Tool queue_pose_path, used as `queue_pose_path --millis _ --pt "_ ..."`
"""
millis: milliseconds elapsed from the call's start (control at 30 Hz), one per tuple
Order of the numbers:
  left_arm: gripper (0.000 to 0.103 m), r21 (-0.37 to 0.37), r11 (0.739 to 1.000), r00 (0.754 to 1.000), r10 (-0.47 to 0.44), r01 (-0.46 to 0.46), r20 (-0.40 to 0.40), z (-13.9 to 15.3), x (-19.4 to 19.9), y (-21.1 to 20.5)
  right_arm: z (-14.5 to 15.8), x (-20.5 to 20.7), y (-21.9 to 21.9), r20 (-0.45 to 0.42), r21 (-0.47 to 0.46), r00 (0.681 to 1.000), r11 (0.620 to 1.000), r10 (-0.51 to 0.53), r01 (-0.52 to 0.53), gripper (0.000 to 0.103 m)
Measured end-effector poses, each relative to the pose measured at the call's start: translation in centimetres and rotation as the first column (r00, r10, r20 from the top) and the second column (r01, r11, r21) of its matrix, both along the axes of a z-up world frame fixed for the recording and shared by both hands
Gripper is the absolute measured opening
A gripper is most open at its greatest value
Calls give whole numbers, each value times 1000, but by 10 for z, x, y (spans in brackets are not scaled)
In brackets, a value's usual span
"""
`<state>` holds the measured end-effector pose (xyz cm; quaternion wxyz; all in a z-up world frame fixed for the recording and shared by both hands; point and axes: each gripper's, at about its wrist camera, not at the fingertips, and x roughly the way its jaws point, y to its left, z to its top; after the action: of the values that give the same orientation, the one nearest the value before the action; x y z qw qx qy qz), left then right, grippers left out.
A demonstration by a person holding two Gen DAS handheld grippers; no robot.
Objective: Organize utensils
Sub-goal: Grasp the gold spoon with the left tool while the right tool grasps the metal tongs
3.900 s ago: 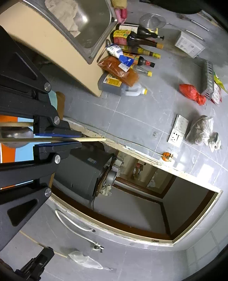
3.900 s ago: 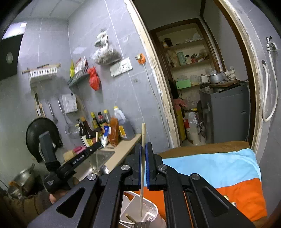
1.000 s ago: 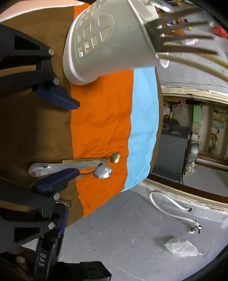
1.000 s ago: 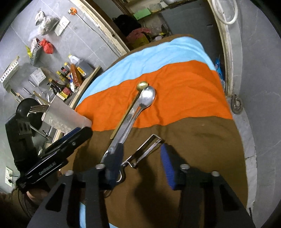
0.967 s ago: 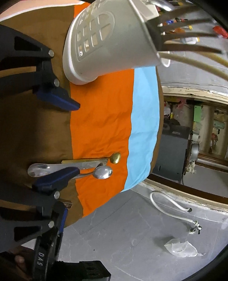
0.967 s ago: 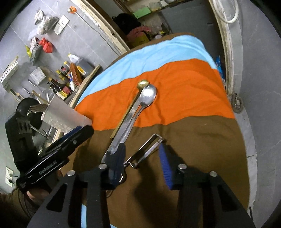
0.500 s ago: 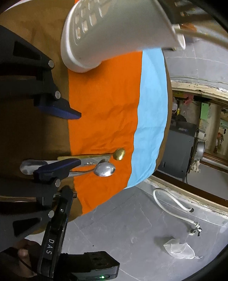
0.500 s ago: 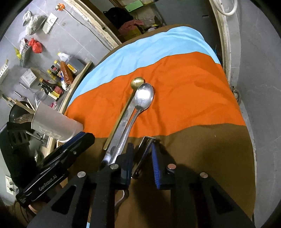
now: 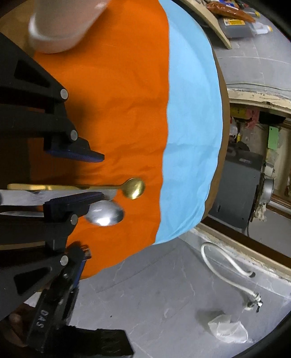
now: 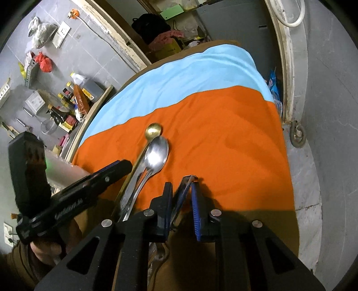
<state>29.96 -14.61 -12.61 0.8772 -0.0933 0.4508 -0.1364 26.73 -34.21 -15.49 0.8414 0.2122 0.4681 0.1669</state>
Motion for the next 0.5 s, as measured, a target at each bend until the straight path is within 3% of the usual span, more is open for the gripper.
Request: queue_pose_path --millis 233,500 --pt "26 83 995 998 -57 57 -7 1 37 -21 -4 11 -4 17 21 1000 1000 15 -15 15" --pt "26 107 986 991 -129 130 -21 -2 59 -29 -7 11 -6 18 43 1000 999 13 -14 15"
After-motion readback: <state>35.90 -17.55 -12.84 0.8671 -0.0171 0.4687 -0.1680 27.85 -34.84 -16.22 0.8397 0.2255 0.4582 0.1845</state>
